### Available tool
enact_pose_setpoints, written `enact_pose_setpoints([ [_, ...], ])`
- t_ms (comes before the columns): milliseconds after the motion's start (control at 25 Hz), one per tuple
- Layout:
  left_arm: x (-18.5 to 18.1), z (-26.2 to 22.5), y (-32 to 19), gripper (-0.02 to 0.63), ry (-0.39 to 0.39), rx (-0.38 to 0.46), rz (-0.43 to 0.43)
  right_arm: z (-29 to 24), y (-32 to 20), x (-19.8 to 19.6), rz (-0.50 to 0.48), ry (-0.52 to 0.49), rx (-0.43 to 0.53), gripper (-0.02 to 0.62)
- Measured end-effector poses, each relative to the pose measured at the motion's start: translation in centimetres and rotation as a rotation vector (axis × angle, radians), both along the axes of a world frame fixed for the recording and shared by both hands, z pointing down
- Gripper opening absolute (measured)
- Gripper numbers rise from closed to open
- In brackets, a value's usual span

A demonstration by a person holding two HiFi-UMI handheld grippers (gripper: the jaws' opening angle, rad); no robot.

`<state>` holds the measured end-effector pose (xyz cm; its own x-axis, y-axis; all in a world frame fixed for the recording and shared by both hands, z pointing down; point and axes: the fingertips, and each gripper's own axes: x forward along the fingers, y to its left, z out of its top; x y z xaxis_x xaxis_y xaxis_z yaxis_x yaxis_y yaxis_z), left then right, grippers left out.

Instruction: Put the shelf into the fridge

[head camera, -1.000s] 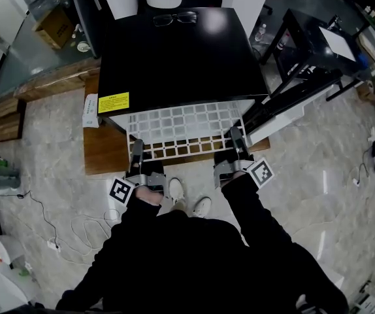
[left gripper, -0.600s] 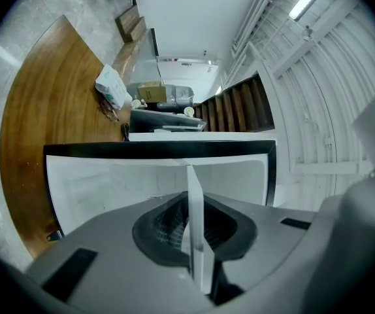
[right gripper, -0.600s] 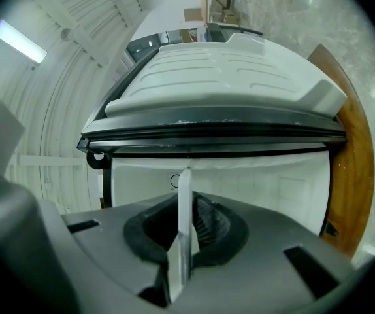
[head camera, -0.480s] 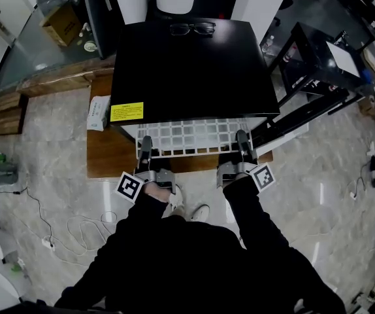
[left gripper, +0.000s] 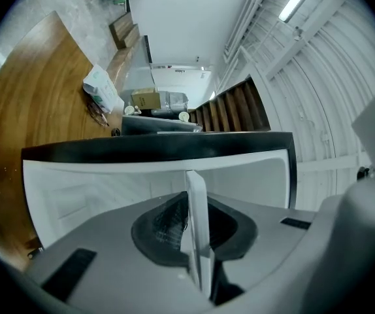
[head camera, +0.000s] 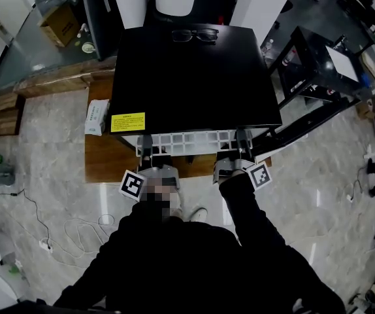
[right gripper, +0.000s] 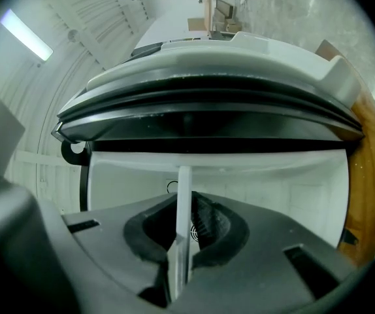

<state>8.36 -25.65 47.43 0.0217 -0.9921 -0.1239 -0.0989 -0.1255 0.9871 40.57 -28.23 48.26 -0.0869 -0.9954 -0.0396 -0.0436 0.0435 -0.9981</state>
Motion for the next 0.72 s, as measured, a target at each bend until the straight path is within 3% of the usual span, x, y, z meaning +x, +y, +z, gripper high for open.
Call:
enact_pose_setpoints([
  [720,-0.5,0.1,-4.9,0.035,-0.023,0.011,-0.073,0.2,-5.0,-0.5,0.042,0.04,-0.015,0.023],
])
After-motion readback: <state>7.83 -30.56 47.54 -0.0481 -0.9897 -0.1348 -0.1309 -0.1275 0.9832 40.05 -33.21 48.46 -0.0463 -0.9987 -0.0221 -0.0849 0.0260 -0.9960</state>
